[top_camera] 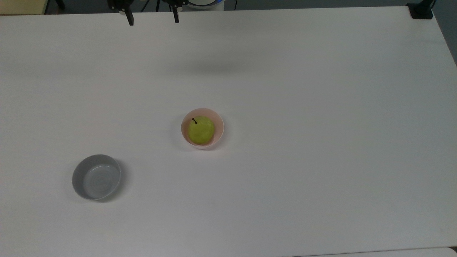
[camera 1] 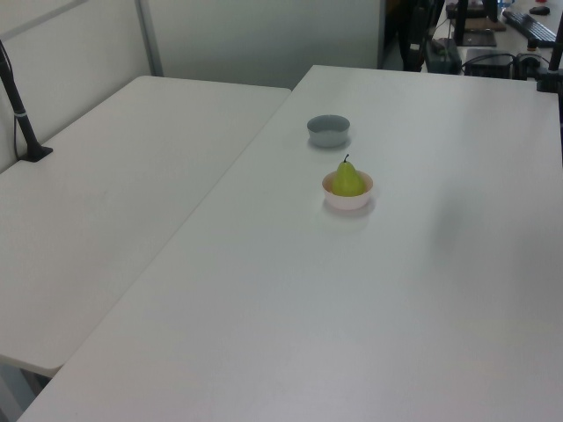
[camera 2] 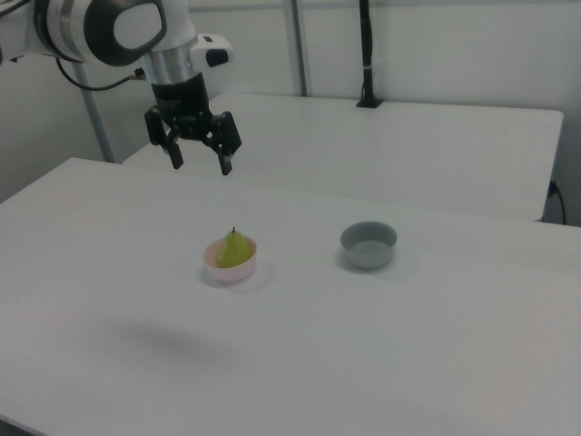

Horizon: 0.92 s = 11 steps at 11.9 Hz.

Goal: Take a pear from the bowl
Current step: 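Move the open gripper over the green pear in the pink bowl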

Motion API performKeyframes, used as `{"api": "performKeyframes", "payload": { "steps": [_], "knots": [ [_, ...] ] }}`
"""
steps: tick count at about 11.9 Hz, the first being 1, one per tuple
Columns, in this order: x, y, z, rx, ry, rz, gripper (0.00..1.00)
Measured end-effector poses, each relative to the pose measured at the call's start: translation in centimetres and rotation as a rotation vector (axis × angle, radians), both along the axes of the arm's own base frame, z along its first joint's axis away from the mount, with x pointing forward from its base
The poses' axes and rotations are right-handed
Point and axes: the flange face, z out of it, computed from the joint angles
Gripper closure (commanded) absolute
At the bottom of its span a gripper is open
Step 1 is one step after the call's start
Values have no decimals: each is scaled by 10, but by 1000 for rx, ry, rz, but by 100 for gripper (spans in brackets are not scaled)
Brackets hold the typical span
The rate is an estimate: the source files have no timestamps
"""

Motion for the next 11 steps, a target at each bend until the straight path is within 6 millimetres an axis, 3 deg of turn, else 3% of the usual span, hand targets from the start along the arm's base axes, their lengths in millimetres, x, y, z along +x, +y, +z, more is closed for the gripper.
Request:
{"api": "performKeyframes", "payload": {
  "steps": [2, 5, 11],
  "knots": [
    [8, 0, -18, -12, 28, 127, 0],
    [40, 6, -59, -50, 15, 167, 0],
    [95, 64, -166, -77, 3, 124, 0]
  ]
}}
